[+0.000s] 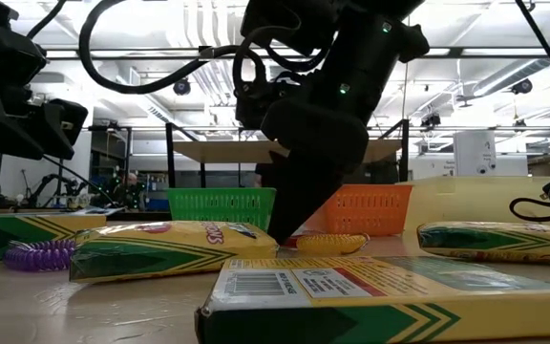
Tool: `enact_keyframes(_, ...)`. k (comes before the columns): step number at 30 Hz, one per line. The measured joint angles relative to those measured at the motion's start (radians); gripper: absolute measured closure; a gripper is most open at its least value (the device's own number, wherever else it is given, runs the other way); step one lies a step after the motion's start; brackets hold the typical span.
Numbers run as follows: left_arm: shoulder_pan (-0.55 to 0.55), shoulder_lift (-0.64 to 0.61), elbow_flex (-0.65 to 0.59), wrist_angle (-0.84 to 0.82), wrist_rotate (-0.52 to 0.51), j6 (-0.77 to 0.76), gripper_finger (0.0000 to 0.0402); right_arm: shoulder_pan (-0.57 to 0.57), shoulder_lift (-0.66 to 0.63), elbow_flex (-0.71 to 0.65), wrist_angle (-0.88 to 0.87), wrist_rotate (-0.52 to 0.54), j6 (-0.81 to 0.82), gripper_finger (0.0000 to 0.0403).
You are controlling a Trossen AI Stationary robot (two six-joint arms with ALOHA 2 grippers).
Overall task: Pick & Place Office Desk Supplies
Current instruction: Put the red rubber band into the yellow bin
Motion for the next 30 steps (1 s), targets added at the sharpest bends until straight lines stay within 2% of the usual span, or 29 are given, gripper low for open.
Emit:
enact_keyframes(14,0.0,0.0,0.0,0.0,0.0,-0.003,0.0238,-0.001,0.001,-0.001,-0.002,0.007,0.0,0.0391)
enact_keyframes(30,0.0,-0.001,0.0,0.0,0.0,-0.003,0.0238,-0.001,0.0,0.0,-0.001,0.005,0.0,0.0394)
